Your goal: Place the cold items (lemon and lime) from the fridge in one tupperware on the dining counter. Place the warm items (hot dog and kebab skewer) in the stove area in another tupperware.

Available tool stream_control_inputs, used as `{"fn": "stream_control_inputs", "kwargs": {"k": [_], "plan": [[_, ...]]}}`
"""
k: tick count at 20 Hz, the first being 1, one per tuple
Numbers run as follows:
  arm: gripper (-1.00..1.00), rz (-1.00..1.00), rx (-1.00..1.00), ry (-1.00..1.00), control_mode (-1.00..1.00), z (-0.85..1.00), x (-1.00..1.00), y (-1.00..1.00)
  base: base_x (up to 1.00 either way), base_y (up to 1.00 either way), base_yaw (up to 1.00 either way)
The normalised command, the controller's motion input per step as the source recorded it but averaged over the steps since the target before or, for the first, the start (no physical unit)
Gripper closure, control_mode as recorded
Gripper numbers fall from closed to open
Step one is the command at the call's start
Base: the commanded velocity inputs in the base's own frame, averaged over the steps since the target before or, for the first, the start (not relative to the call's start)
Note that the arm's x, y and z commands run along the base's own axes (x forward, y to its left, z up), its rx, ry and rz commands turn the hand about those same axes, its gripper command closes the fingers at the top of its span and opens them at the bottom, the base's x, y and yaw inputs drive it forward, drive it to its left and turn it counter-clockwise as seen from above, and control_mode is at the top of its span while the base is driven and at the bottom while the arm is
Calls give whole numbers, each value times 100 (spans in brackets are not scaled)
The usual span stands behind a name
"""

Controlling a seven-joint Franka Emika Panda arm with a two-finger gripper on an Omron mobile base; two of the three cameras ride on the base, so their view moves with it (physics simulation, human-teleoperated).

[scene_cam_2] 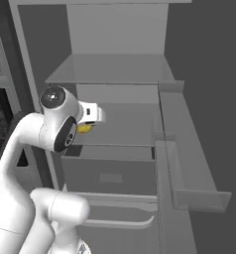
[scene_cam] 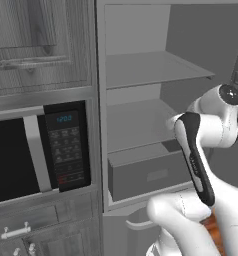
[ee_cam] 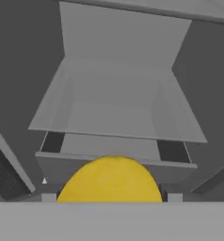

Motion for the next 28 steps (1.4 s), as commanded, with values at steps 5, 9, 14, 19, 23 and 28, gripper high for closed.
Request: {"fn": "stream_control_inputs", "kwargs": {"k": [5,9,14,19,23,28], "plan": [[100,2,-16,12,-100,-67,-98,33,0,0,0],[100,1,-4,-8,-100,-10,-47,20,0,0,0],[100,4,0,-3,-100,-7,-10,2,0,0,0],[100,2,0,0,100,-7,-3,1,-28,2,9],[100,0,0,0,100,0,0,0,-82,0,26],[100,0,0,0,100,0,0,0,-99,-2,24]]}}
